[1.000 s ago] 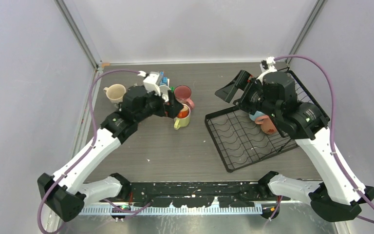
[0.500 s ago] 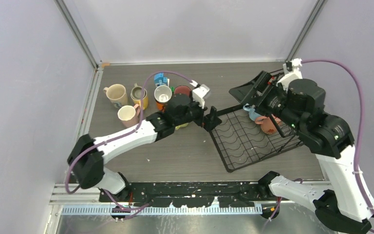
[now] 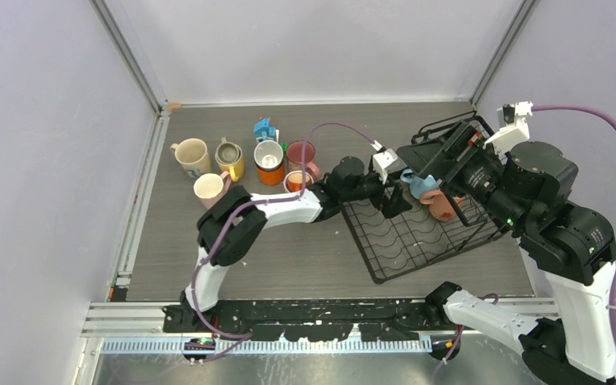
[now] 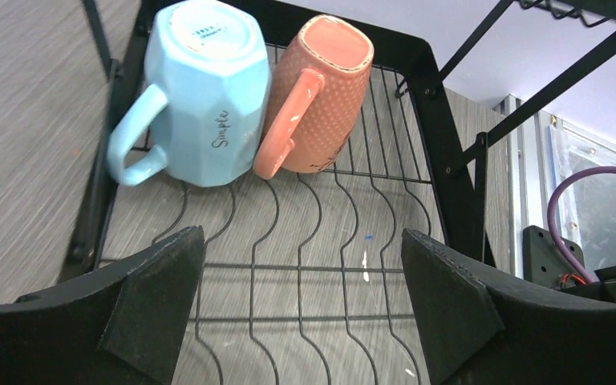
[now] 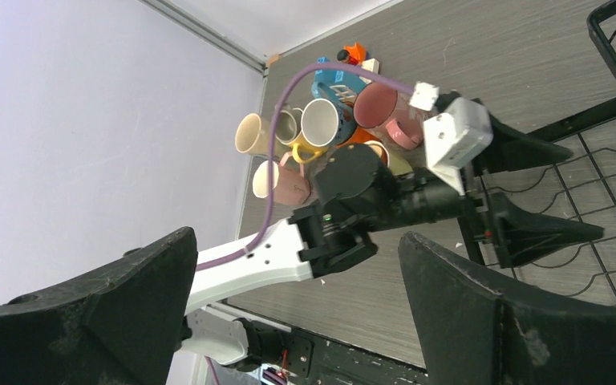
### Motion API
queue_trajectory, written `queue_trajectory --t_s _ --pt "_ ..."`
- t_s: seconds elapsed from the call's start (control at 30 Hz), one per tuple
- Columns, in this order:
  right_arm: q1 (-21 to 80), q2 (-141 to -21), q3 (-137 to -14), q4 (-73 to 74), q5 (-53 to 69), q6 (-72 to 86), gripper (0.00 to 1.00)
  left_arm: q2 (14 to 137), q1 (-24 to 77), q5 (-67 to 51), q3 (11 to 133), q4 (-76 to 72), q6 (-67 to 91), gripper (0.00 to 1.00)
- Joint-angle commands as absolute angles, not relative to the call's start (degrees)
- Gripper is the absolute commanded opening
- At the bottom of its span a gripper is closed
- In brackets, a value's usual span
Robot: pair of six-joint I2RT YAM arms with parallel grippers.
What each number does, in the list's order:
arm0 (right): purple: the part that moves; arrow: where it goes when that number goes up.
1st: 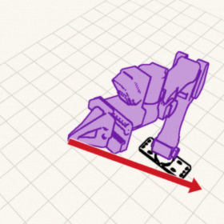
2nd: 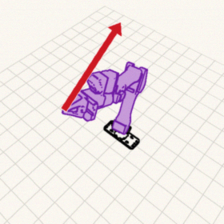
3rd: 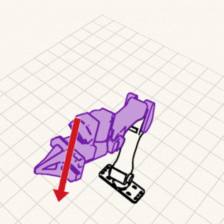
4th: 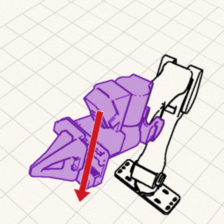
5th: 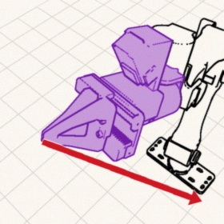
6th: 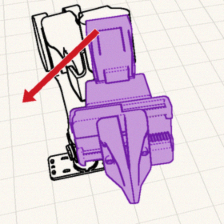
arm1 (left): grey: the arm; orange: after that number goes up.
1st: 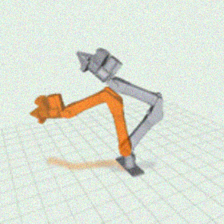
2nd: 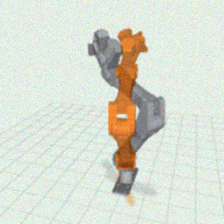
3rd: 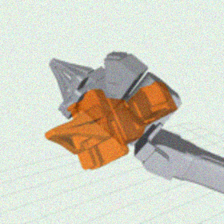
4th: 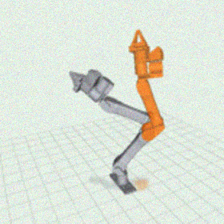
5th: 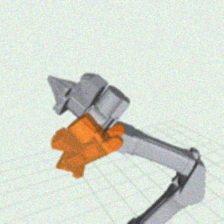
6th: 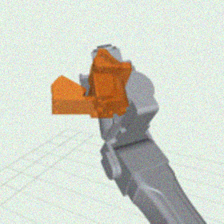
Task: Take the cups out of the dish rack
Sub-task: Unload the cup from the dish rack.
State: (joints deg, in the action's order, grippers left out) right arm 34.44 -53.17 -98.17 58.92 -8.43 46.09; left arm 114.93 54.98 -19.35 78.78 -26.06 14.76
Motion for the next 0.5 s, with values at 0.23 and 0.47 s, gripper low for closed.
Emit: queue_trajectory --t_s 0.23,0.47 --pt "34.69 -54.23 -97.57 56.71 -6.97 43.68 1.00 129.77 55.35 -30.01 89.00 -43.55 16.28 0.85" --pt "34.70 -54.31 -96.57 56.19 -7.12 41.91 1.00 135.25 55.80 -30.50 94.75 -43.86 16.43 0.79"
